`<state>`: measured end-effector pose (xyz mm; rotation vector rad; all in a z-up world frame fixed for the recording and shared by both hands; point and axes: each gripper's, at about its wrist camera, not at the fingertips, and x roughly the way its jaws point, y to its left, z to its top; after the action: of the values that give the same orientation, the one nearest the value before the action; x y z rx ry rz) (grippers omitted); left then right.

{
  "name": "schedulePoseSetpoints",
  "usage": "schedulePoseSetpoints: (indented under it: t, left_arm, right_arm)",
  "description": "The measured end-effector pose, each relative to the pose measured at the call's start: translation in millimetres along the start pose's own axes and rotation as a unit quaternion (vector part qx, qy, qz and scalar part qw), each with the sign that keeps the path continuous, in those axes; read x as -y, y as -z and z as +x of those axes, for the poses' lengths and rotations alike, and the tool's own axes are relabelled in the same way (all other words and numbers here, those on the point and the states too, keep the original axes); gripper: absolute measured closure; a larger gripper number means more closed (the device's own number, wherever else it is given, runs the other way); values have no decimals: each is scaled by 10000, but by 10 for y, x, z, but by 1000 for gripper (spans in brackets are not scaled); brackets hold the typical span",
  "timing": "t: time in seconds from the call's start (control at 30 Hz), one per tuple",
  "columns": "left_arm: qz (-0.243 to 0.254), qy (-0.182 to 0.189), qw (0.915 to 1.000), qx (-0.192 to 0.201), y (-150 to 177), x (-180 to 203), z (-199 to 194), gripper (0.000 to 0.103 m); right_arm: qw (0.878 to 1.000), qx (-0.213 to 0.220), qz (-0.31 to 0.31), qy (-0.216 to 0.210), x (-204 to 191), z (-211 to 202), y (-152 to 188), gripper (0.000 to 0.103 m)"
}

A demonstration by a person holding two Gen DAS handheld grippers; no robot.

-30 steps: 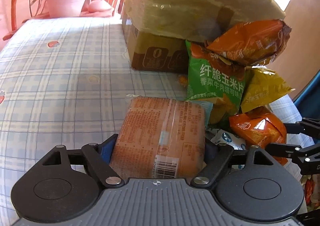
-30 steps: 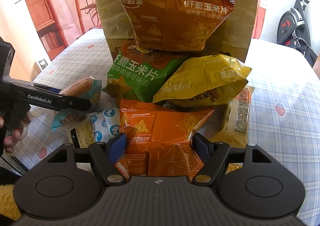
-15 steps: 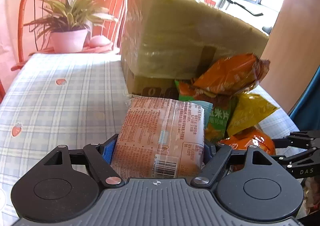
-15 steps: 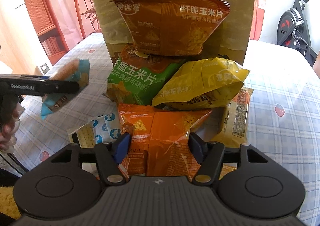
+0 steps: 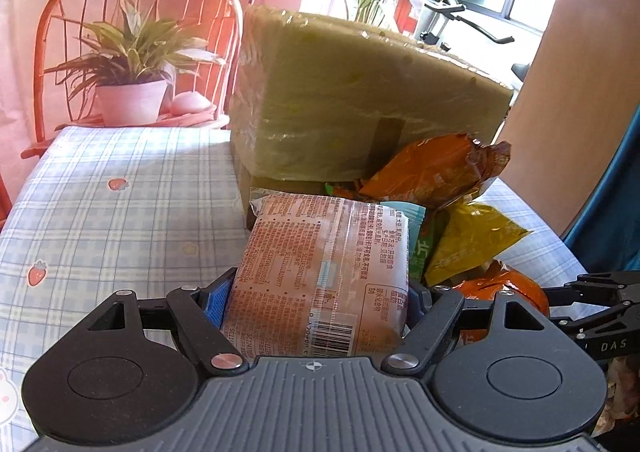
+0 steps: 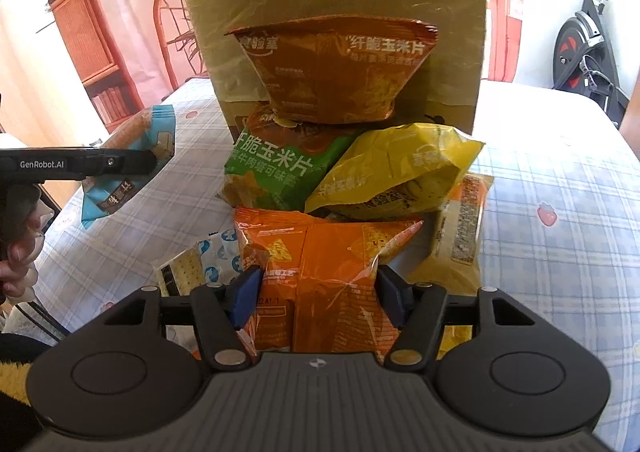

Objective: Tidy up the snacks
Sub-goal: 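Lift the wafer pack and orange bag and carry them over the box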

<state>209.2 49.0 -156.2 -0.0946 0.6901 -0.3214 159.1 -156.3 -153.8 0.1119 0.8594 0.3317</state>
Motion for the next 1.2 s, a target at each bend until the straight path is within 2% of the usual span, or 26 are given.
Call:
schedulePoseSetpoints:
  t: [0.27,0.7,0.87,1.0,1.2]
  left_arm:
    - [36,63,9992,394,-200,51,-218,22]
    - [345,135,9939,1035,-691,245,-517,22]
    - [449,151,9915,1215,-969,297,-575,22]
    - [524,87,9898,1322,-1238,355,-561,22]
    - [518,109,9912,1216,-1749,384,-296,22]
  right_arm:
    - [9990,423,132,82,98,-353,-124,40]
    - [9886,1488,231,-84,189,-945,-630,39]
    - [9822,1856,209,-189,282,-1096,-981,39]
    - [9760,2167,-51,-190,328,-1165,-1367,39]
    - [9722,2308,-363,-136,400,-961,-1972,39]
